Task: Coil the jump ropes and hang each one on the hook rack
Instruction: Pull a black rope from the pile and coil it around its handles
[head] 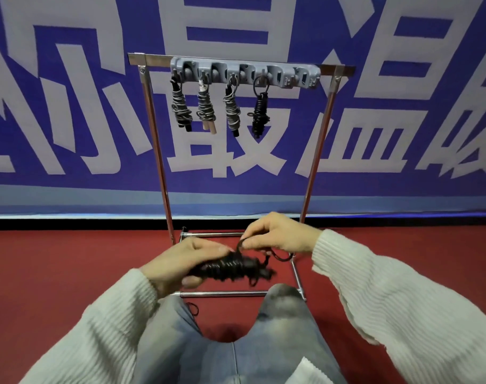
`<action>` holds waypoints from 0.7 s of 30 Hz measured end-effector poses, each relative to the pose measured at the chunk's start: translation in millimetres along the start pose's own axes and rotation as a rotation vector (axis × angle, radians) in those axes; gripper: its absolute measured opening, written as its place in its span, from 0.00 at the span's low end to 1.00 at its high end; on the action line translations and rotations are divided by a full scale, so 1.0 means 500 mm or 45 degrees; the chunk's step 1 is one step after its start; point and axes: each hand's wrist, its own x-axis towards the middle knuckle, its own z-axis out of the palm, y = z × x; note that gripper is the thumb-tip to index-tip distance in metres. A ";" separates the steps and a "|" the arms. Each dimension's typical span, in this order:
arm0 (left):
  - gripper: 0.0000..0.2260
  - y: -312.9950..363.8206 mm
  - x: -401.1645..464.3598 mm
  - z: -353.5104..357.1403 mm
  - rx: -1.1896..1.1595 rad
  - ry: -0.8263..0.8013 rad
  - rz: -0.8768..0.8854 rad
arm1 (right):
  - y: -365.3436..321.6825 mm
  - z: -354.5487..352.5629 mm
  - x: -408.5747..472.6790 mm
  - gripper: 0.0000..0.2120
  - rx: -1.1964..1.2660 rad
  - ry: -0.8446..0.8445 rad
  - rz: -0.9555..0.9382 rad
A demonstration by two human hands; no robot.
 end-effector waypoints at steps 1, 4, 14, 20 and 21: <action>0.32 -0.007 -0.005 -0.003 -0.338 -0.012 -0.001 | -0.004 0.018 -0.005 0.09 0.137 0.030 -0.026; 0.30 -0.035 -0.004 0.014 -1.106 -0.164 0.079 | -0.019 0.078 -0.008 0.17 0.342 0.079 -0.012; 0.13 -0.031 0.018 -0.002 -0.891 0.539 0.298 | -0.004 0.087 -0.030 0.08 0.300 0.258 0.085; 0.26 -0.062 0.022 0.046 -0.085 0.730 0.247 | -0.057 0.065 -0.002 0.13 0.456 0.344 0.080; 0.26 -0.063 0.026 0.053 -0.036 0.754 0.258 | -0.063 0.070 0.004 0.12 0.455 0.318 0.071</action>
